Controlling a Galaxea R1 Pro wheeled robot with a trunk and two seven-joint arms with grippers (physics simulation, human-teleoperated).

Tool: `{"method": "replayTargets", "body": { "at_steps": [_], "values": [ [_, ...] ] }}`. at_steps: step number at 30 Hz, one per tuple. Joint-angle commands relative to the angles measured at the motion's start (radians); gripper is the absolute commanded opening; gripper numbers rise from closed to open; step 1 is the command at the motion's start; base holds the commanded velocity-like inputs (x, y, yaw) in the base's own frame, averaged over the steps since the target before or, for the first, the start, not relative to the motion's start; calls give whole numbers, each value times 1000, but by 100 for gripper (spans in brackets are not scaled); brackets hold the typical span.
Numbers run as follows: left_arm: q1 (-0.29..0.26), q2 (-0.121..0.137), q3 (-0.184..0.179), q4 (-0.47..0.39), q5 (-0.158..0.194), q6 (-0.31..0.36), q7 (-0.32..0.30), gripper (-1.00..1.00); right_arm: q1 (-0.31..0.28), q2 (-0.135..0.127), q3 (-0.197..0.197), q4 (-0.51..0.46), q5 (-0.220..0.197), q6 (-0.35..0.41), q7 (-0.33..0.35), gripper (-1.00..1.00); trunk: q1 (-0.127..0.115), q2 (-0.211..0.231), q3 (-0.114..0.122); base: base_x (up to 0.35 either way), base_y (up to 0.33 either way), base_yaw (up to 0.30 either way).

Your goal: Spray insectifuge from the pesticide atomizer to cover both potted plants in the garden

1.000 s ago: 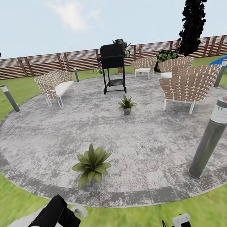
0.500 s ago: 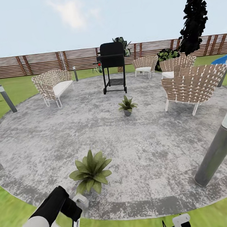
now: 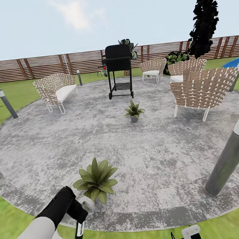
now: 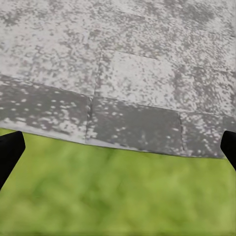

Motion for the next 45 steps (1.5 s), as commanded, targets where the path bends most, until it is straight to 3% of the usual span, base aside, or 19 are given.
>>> {"method": "replayTargets", "body": {
  "at_steps": [1,18,22,24,38,45],
  "values": [
    [-1,0,-46,-2,-8,3,-45,-100,-1,0,6,1,7,0,-10,100,0,0,-1,0,0,0],
    [-2,4,-53,-4,-7,5,-68,-100,-1,7,6,1,6,1,-7,100,0,0,-1,0,0,0],
    [-71,7,-51,-21,-4,11,-69,-100,-1,6,6,1,6,1,-7,100,0,0,-1,0,0,0],
    [-80,4,-54,-22,-4,31,-69,-100,-1,6,6,1,6,1,-7,100,0,0,-1,0,0,0],
    [-76,2,-57,-13,-5,66,-69,-100,-1,6,6,1,7,0,-7,100,0,0,-1,75,0,-7],
    [-73,2,-60,-10,-5,66,-68,-100,-1,5,6,1,7,1,-7,100,0,0,-1,46,0,-225]
  ]
}}
